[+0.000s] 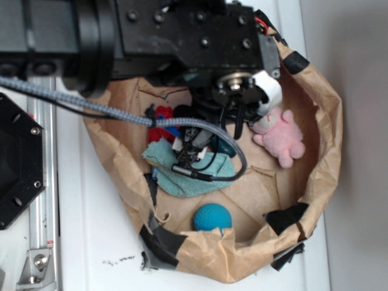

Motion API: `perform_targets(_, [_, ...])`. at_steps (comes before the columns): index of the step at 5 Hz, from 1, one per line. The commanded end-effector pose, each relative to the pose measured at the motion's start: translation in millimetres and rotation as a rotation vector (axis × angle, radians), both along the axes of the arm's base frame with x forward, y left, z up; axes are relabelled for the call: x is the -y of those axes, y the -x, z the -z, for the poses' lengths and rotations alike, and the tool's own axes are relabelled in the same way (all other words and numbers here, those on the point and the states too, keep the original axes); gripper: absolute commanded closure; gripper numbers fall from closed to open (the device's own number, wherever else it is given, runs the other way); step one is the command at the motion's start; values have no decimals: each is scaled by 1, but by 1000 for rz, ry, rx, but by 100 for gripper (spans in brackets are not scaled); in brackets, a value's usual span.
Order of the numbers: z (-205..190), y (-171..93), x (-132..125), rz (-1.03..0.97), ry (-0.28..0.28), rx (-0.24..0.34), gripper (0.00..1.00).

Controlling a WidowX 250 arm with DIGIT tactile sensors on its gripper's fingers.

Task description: Grab the plastic pickle.

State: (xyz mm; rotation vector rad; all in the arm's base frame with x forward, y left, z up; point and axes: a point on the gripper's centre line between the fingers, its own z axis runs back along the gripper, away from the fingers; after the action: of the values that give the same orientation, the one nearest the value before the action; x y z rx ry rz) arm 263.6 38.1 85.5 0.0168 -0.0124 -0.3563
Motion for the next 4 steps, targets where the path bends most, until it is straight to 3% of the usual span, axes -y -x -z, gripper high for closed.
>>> perform_targets(1, [0,0,0,0,0,0,0])
perform_targets(4, [1,0,2,4,-8,17,0])
